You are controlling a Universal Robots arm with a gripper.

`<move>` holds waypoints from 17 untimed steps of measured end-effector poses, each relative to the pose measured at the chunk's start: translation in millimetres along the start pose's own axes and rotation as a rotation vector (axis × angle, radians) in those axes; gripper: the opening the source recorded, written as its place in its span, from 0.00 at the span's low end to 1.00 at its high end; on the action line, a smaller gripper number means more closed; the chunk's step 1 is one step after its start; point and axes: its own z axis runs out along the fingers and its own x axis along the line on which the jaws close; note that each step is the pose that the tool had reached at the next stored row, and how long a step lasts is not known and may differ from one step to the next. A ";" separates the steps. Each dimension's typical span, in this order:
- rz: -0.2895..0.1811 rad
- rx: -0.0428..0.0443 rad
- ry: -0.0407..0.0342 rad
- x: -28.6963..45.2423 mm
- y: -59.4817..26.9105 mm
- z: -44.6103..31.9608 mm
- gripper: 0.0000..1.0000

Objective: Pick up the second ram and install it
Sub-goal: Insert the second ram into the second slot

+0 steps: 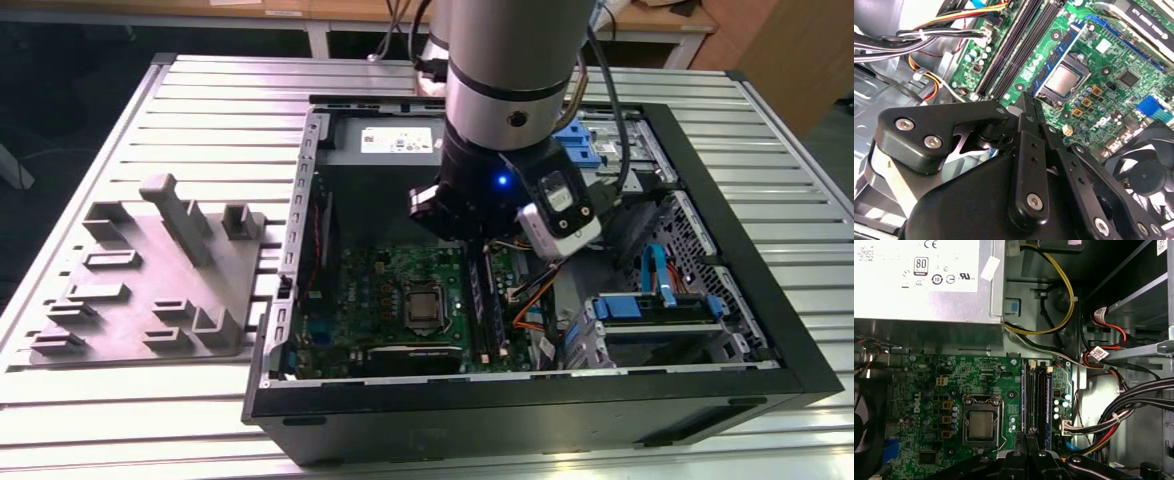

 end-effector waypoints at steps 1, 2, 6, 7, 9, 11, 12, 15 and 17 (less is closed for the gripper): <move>0.000 0.0001 0.0000 0.0 0.0 0.7 0.11; 0.000 0.0000 0.0000 -0.1 -0.1 1.4 0.11; 0.000 -0.0001 0.0000 -0.7 -0.3 4.8 0.11; 0.000 -0.0001 0.0000 -0.6 -0.4 5.5 0.11; 0.000 0.0000 0.0000 -0.6 -0.5 6.2 0.11; 0.000 -0.0003 0.0000 -0.8 -0.5 6.9 0.11; 0.000 -0.0005 0.0000 -0.8 -0.5 7.2 0.11; 0.000 -0.0012 0.0000 -1.1 -0.6 7.8 0.11; 0.000 -0.0018 0.0000 -1.2 -0.6 8.2 0.11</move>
